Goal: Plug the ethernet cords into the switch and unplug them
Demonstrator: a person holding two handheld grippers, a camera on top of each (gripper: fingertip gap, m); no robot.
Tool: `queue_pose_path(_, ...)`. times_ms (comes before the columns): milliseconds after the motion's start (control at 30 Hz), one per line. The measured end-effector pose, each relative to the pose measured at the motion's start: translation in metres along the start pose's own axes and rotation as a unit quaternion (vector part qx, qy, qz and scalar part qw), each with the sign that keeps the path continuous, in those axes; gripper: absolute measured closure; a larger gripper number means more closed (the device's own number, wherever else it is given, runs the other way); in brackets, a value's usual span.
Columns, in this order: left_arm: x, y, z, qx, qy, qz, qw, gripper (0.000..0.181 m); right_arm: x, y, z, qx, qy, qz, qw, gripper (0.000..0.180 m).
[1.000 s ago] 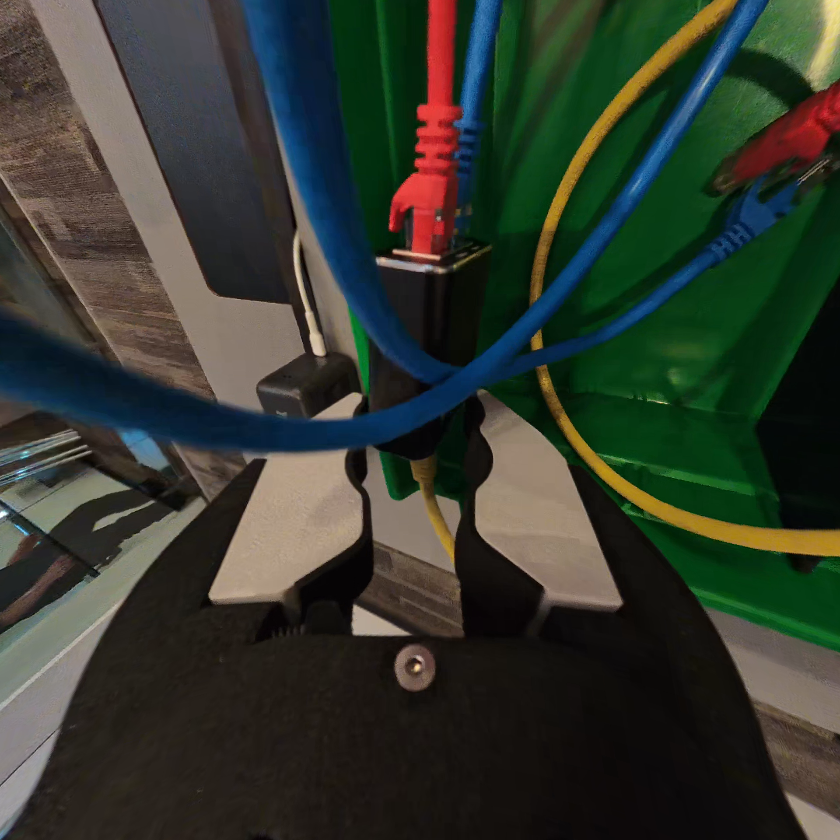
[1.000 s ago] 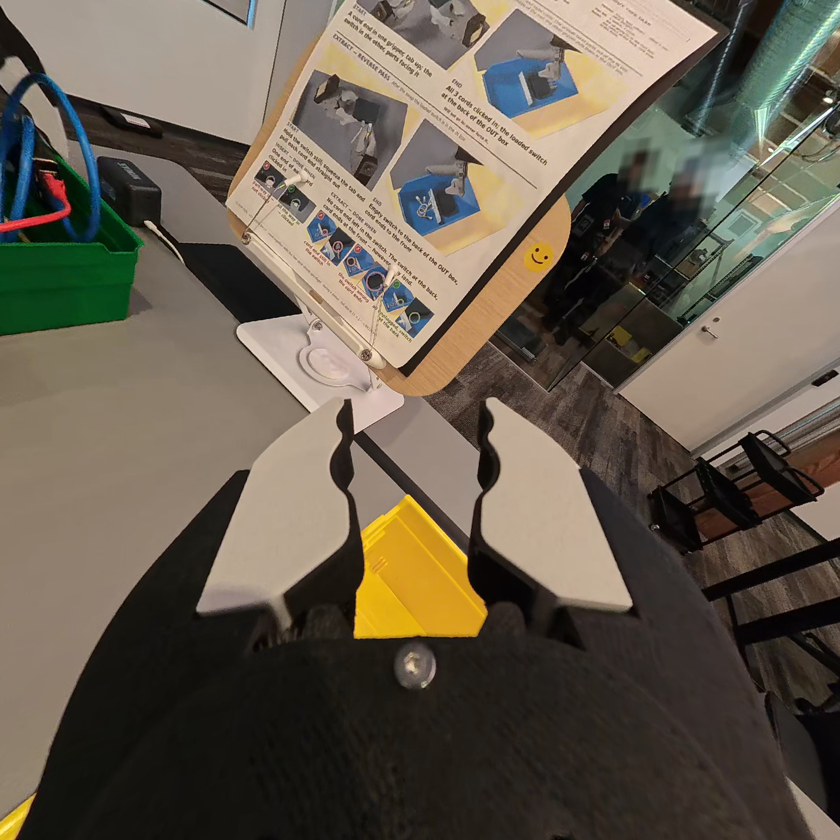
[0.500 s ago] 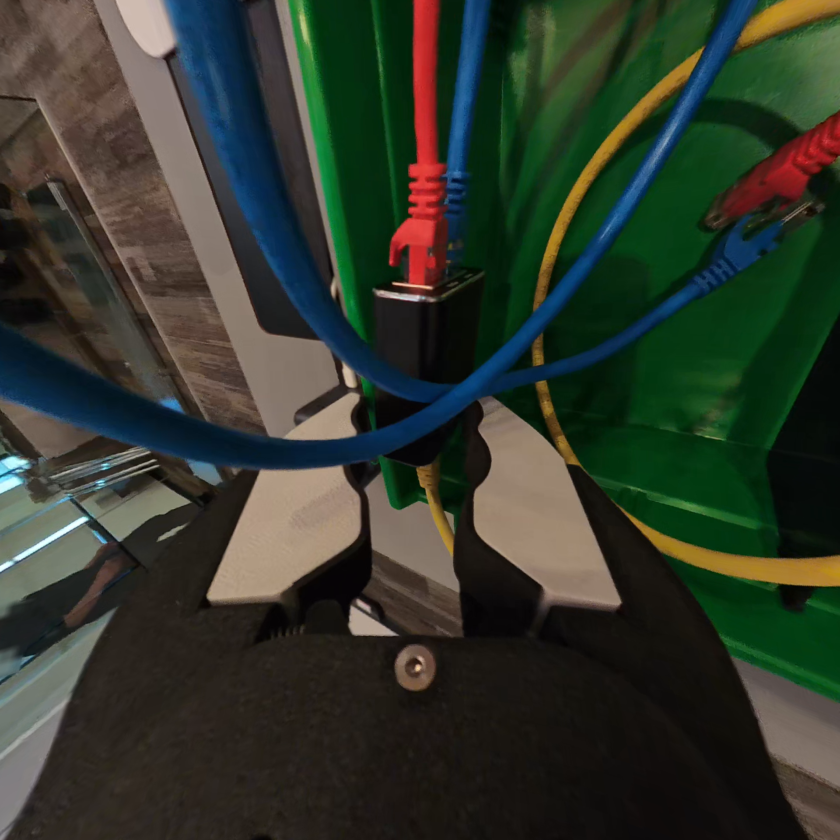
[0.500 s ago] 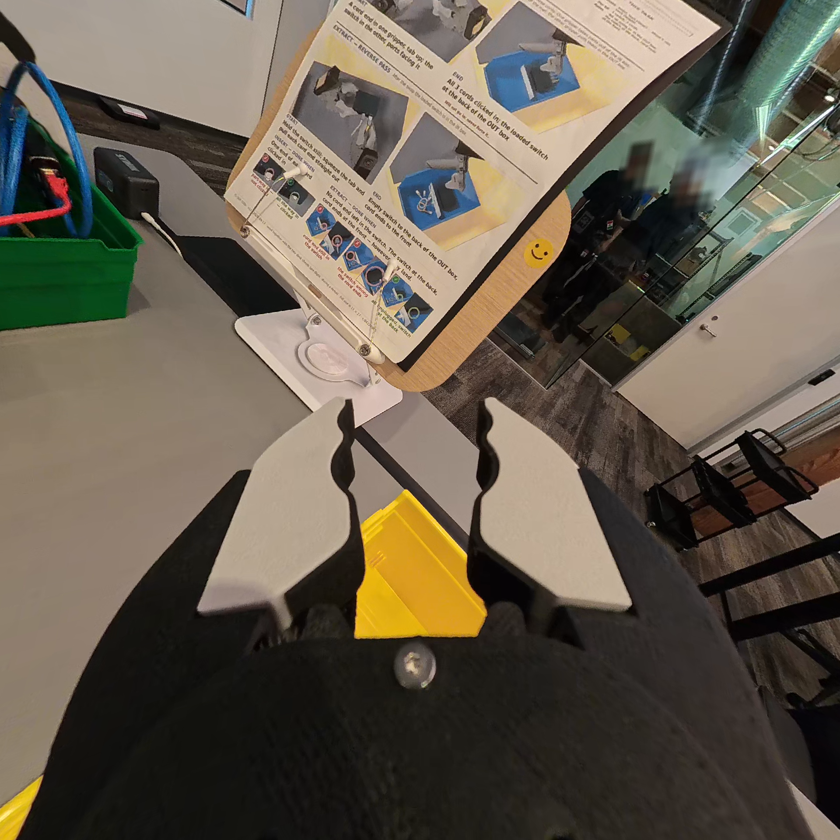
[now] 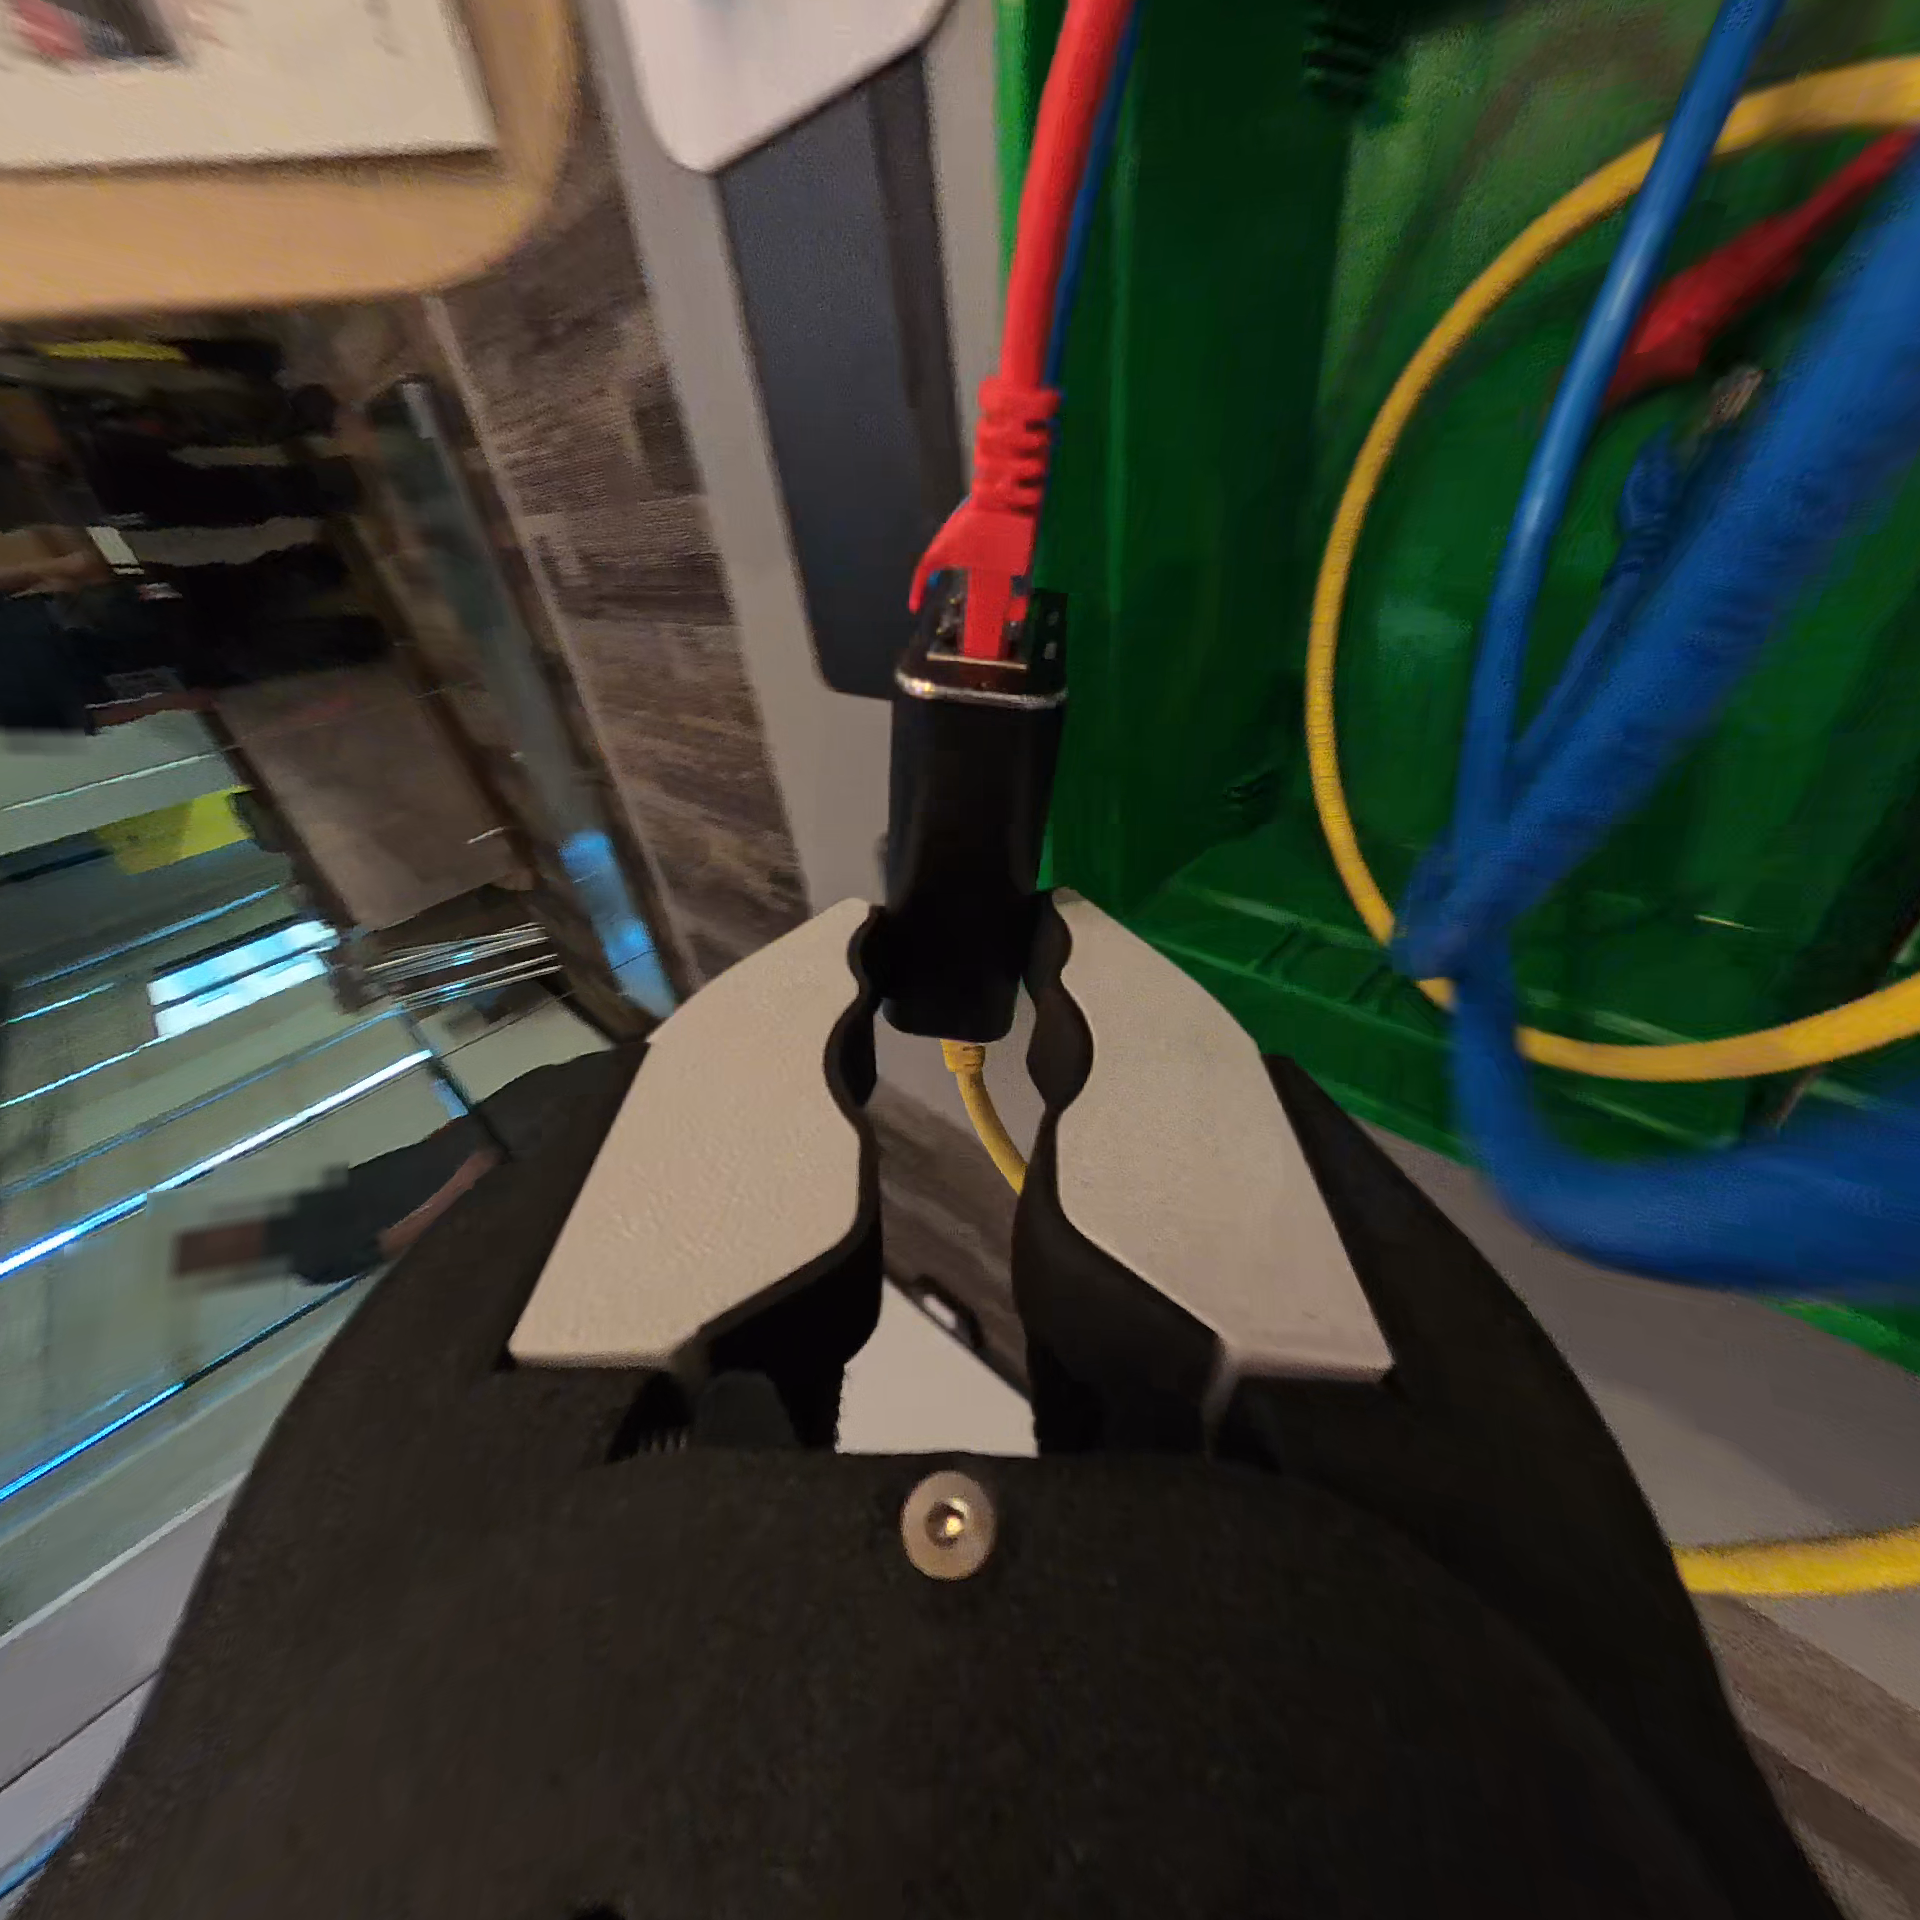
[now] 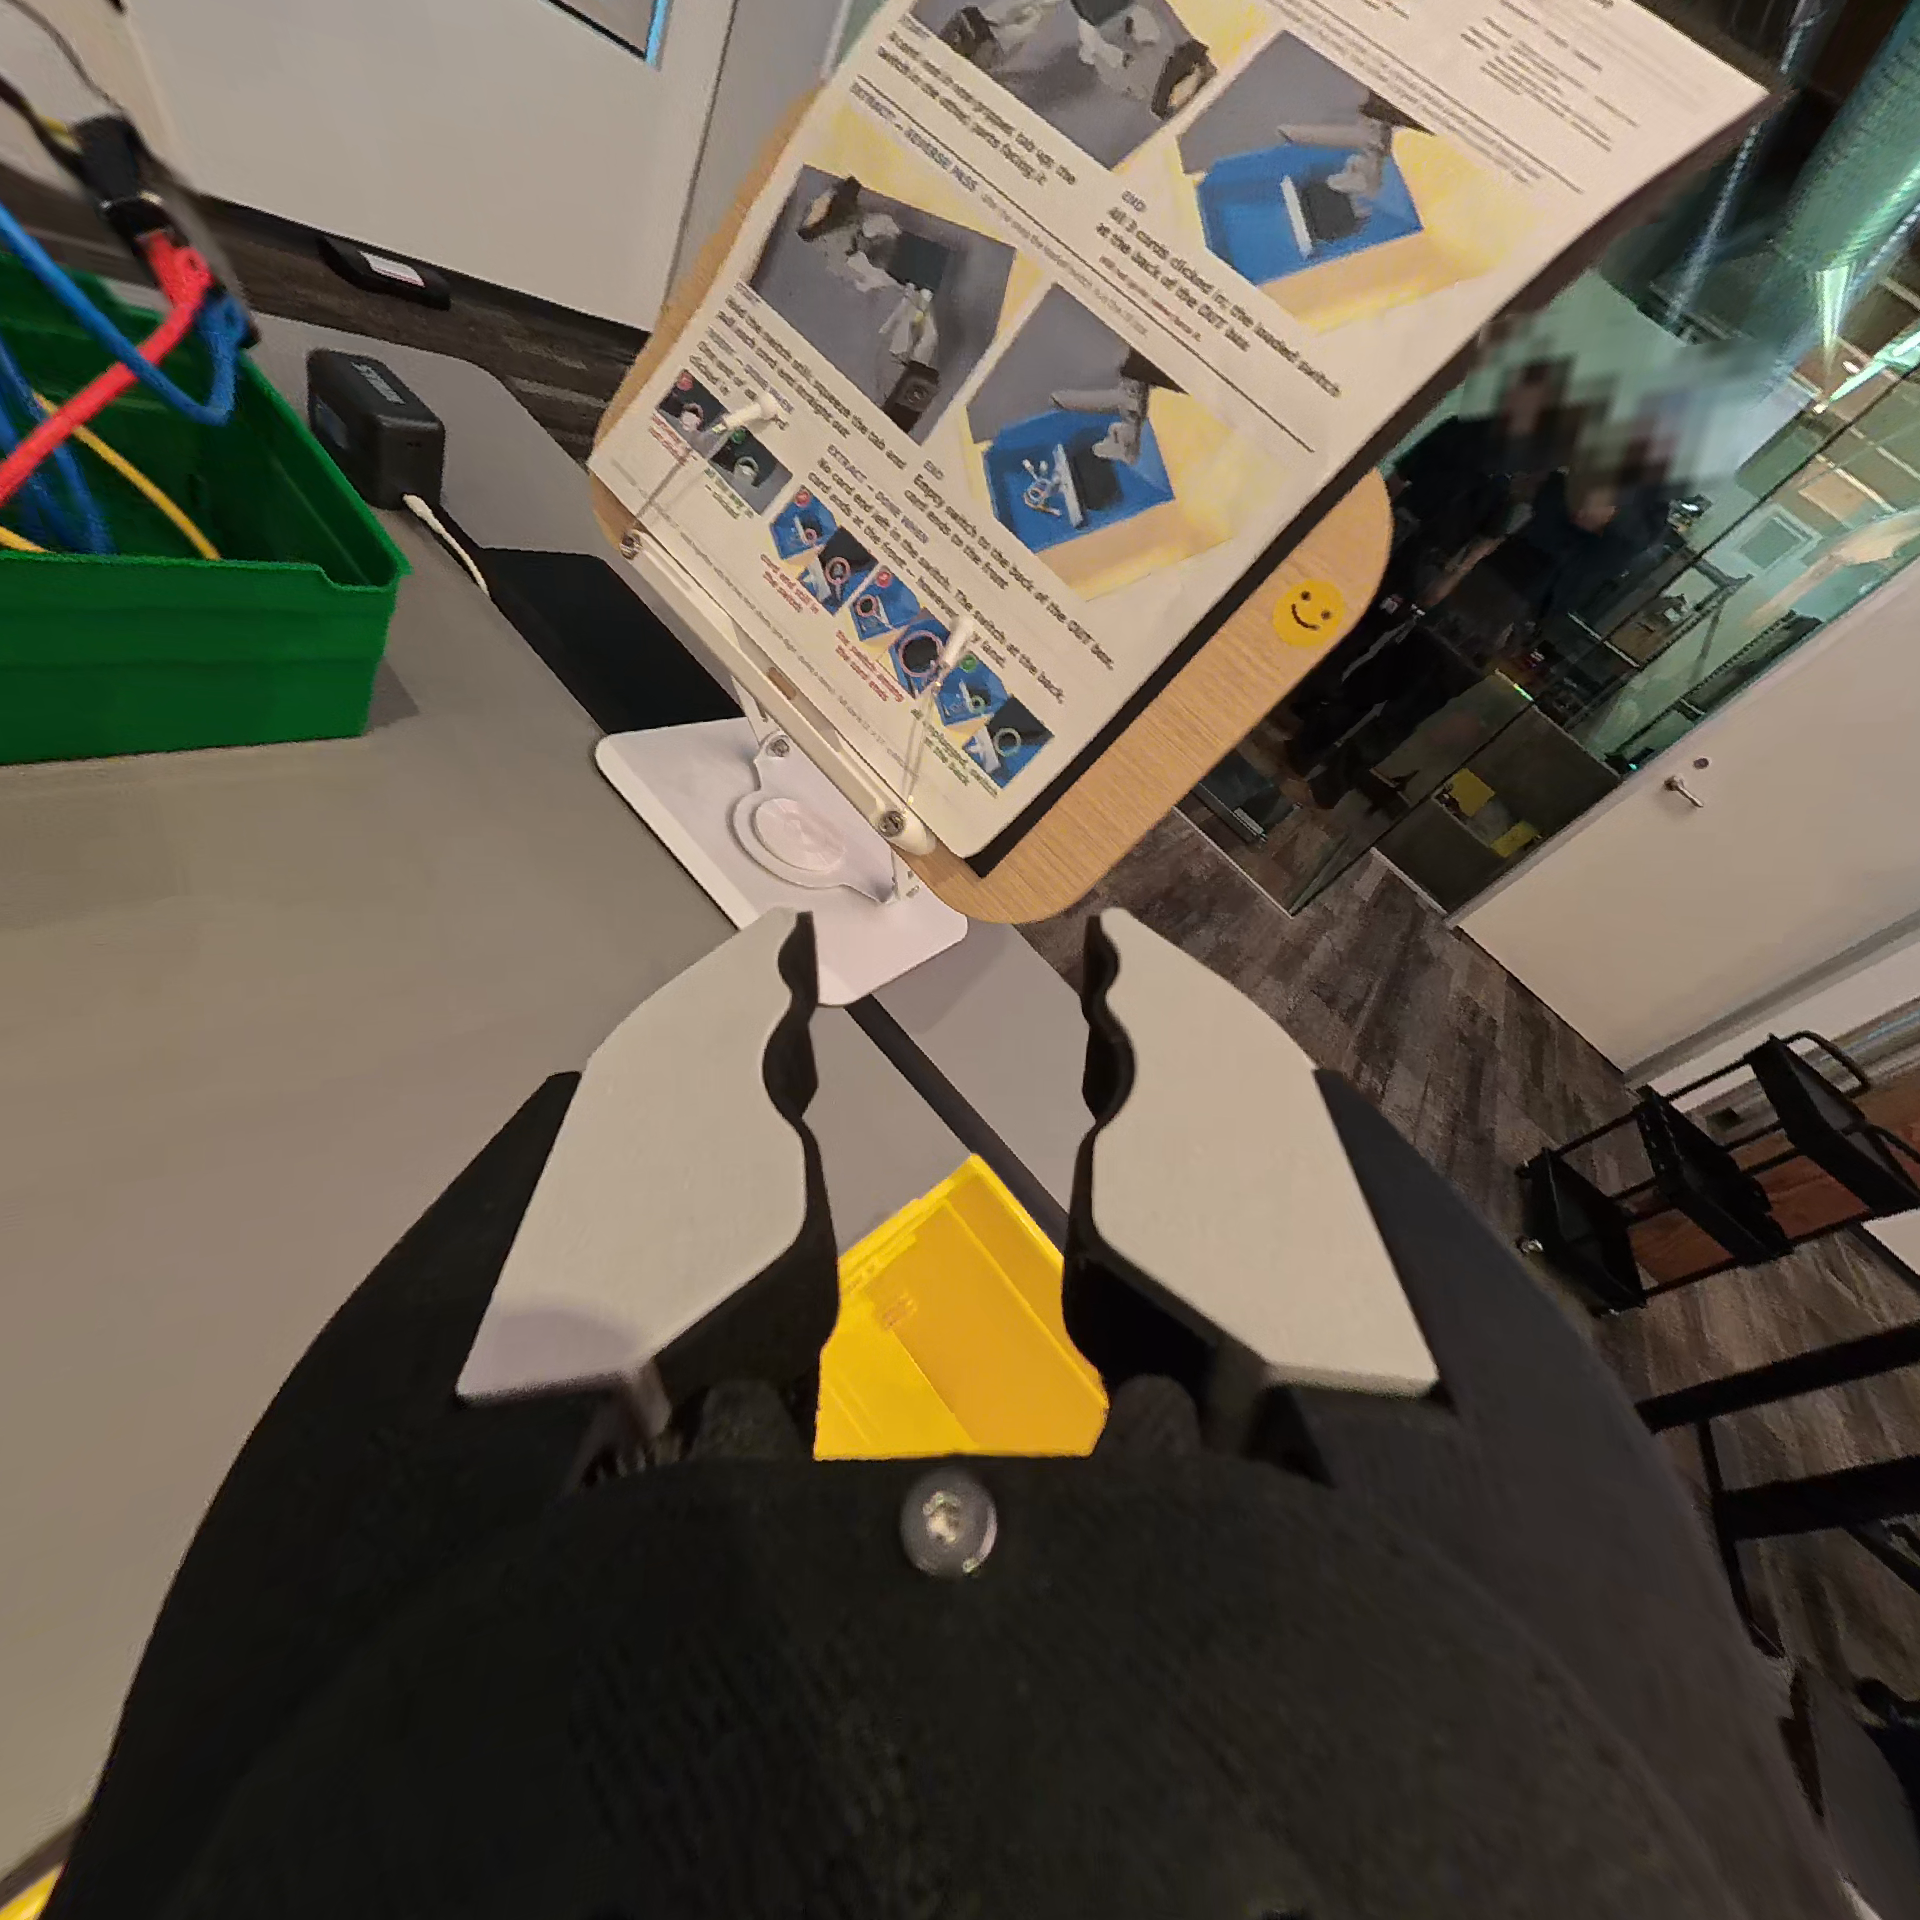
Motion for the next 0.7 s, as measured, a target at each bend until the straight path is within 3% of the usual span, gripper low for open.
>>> queue_pose_path(133,-0.053,0.03,0.014,0.017,0.002,0.116,0.993,0.156,0.015,0.023,0.014,-0.007,-0.021,0.038,0.999,0.13)
queue_pose_path(400,-0.183,0.084,0.065,0.047,-0.02,0.303,0.952,0.156,0.033,0.079,0.066,-0.024,-0.123,0.106,0.986,0.13)
queue_pose_path(700,-0.294,0.131,0.177,0.047,-0.157,0.354,0.921,0.156,0.003,0.072,0.093,-0.012,-0.183,0.1,0.978,0.13)
Point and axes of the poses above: each gripper's, where its closed fingertips meet, x out along the fingers, z out of its top, y = z × x across the jaws, the point moved 1 cm from there along -x, back along the fingers, and after that the axes turned 2 degrees about -y, right-handed, at the moved point
